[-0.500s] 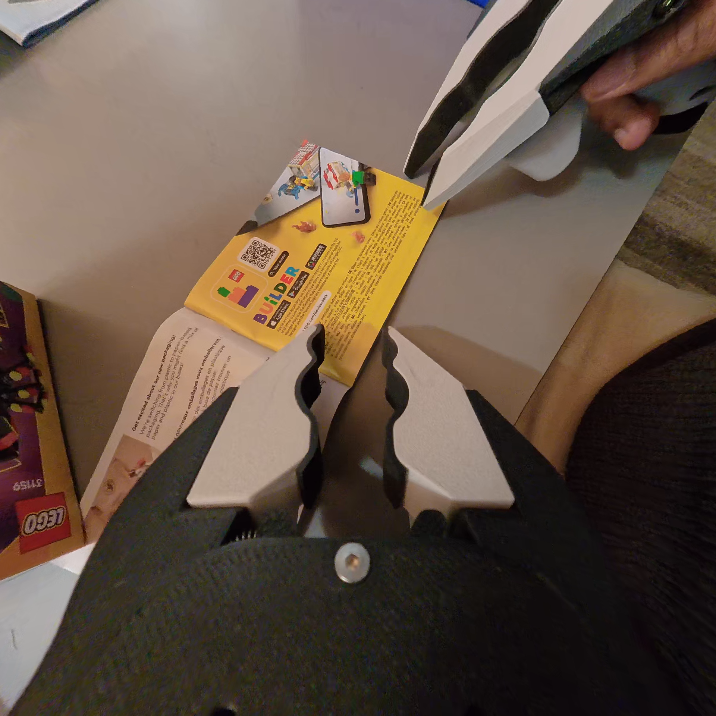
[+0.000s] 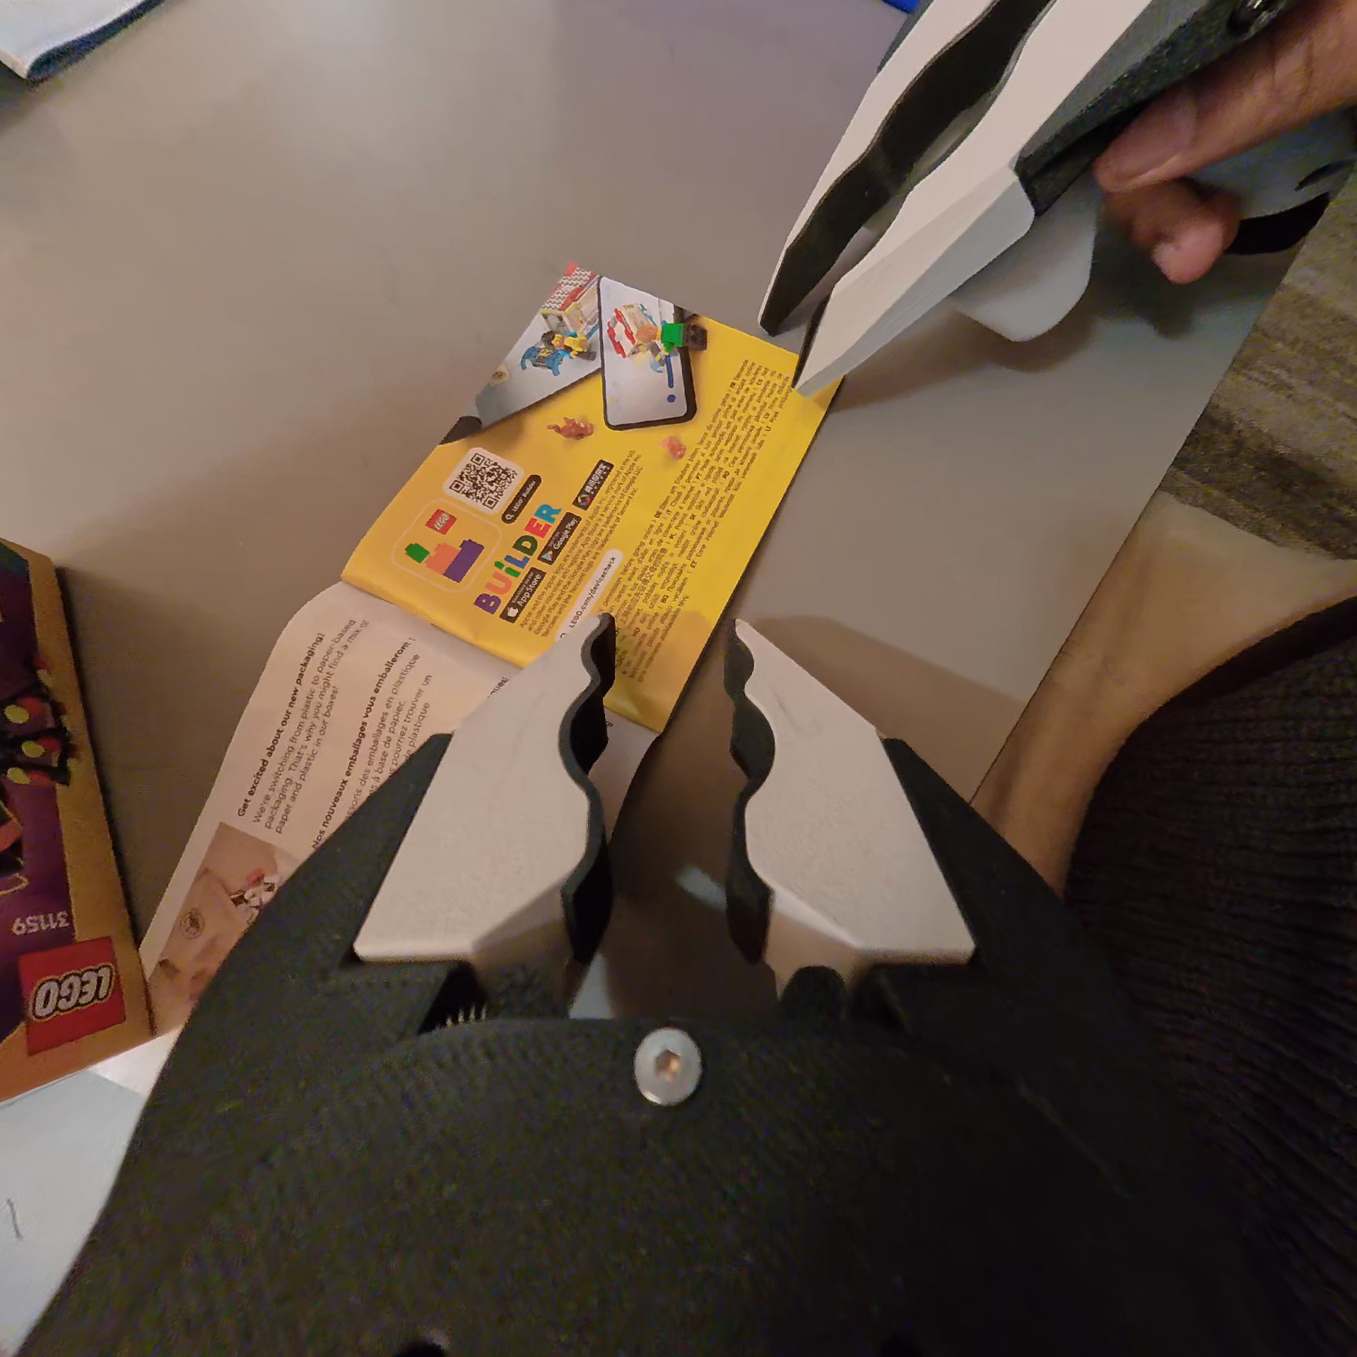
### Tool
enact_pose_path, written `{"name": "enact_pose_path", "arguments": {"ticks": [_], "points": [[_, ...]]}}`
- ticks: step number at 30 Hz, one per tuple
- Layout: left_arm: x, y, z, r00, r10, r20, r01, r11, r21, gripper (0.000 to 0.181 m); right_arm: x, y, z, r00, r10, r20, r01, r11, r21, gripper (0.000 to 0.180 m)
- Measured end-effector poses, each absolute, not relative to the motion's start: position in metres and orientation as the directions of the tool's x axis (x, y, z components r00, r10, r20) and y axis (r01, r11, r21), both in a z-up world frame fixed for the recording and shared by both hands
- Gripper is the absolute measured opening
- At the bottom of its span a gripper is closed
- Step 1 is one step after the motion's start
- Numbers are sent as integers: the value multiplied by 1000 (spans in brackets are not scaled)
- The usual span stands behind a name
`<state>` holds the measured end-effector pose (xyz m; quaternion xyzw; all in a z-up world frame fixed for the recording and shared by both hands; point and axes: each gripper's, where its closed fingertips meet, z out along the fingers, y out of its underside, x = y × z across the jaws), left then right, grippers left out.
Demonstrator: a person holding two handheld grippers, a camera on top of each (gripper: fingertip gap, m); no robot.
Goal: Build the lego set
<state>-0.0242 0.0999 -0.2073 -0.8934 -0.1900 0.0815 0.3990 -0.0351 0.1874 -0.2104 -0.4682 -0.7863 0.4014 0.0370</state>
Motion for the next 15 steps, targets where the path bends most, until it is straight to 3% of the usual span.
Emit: {"name": "enact_pose_path", "arguments": {"ticks": [15], "points": [[-22, 101, -208, 920, 392, 5, 266, -616, -742, 27, -35, 188, -210, -558, 766, -318, 707, 238, -666, 34]]}}
